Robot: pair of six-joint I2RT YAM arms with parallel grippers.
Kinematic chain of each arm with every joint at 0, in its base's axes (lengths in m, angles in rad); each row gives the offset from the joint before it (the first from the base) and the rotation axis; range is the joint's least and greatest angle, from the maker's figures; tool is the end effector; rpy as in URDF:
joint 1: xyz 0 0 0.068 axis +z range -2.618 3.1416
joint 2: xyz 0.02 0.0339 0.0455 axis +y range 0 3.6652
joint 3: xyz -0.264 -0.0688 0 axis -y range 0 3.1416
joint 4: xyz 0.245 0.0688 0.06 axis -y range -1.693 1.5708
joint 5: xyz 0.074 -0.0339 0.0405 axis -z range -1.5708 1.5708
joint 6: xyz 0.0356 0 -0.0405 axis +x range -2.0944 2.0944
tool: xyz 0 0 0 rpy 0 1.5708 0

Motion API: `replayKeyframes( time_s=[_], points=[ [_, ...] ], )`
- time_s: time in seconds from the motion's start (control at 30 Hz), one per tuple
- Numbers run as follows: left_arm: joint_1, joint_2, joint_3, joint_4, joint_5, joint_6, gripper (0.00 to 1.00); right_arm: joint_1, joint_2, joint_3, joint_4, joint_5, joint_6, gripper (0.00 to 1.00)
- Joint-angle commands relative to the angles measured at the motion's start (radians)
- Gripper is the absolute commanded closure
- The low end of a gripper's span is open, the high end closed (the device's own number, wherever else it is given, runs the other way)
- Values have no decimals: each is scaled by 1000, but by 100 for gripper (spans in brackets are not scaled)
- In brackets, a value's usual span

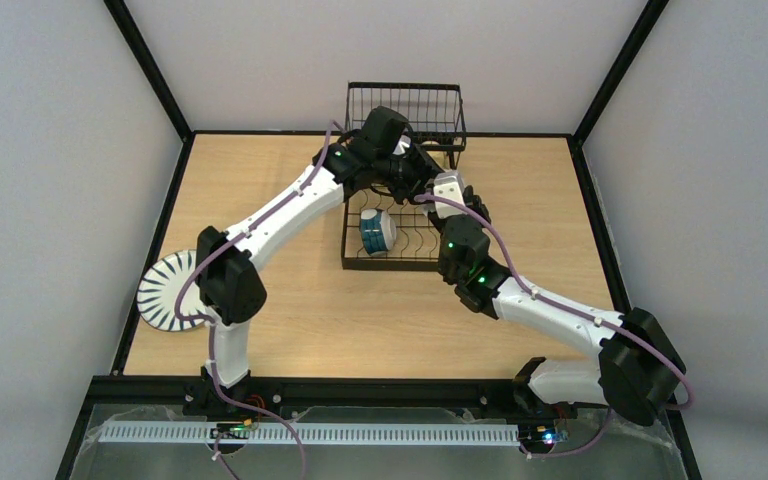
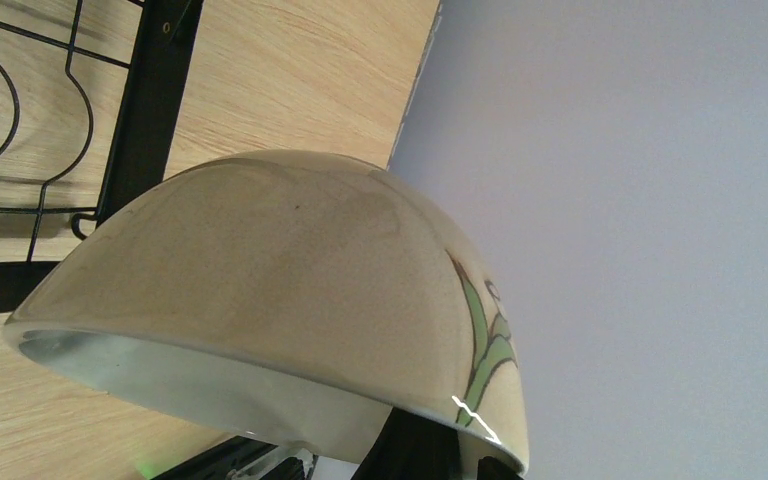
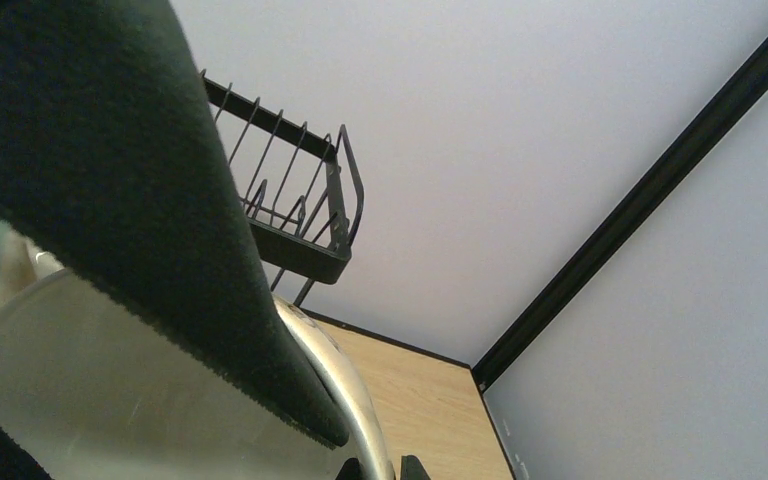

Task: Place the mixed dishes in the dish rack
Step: Pass from the right arm to the left

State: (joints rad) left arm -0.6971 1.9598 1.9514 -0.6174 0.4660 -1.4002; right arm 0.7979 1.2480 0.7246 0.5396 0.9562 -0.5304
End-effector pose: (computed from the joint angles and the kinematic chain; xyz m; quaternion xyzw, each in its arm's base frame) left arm 0.3358 -0.3020 0.3537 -0.1997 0.8496 -0.4864 0.0426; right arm 0.2114 0.1751 0.2949 -0.1256 0.6925 -0.2354 0.6703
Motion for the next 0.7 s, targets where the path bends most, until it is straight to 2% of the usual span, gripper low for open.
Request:
replayKeyframes(
  time_s=[0.0,0.2,0.67],
  points=[
    [1,13,52,103,-21,-26,1,36,0,7,24,-39,38,100],
    [-1,-19,38,105,-23,-14,1,35,6,-2,23,-36,58,100],
    [-5,-187,-197,185,-29,-29,1,6,22,40,-9,-19,112,100]
  ],
)
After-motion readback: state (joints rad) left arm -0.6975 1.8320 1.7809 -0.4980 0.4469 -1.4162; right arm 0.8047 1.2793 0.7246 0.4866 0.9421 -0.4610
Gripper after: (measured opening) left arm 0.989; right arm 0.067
